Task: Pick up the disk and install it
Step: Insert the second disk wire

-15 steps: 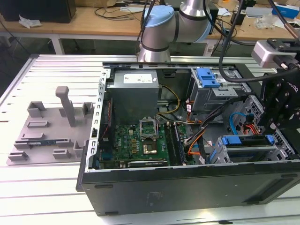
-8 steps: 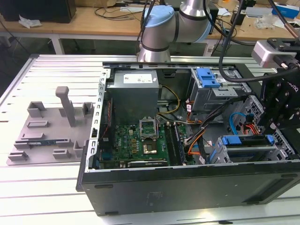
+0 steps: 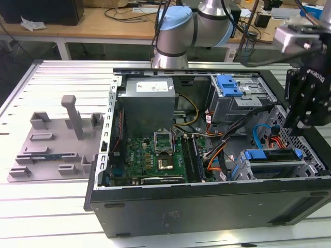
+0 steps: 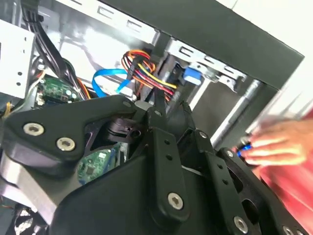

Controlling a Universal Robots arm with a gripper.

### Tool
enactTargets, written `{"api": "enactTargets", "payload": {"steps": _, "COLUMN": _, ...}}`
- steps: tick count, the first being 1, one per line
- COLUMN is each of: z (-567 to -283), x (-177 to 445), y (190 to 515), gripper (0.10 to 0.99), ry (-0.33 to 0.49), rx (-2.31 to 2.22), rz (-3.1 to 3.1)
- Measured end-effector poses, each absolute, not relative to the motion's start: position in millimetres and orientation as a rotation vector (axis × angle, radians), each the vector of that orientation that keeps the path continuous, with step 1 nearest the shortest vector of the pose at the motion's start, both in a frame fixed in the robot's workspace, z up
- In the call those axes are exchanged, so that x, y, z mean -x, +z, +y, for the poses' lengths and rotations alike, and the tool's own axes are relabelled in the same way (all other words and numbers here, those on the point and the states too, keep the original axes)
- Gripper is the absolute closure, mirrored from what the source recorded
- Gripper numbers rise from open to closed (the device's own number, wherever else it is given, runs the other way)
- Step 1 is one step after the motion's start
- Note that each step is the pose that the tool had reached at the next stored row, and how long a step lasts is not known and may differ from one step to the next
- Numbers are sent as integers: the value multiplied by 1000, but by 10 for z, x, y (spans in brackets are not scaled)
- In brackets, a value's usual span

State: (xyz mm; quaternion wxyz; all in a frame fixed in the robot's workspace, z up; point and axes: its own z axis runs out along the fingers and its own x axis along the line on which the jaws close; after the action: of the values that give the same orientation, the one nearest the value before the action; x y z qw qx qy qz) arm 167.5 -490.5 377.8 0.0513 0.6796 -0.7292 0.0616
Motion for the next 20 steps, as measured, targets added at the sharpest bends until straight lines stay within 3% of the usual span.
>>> {"api": "enactTargets", "payload": {"steps": 7, "z": -4814, "x": -1547, "y": 3892, "gripper": 784, "ry": 237, "rx": -2046, "rz": -2182}}
{"api": "enactTargets", "payload": {"steps": 12, "z": -4787, "x": -1627, "y": 3891, "gripper": 784, "ry": 188, "rx": -2019, "rz": -2145}}
{"api": "enactTargets", "payload": {"steps": 20, "z": -4681, "x": -1617, "y": 3803, "gripper": 784, "ry": 211, "rx": -1988, "rz": -2130}}
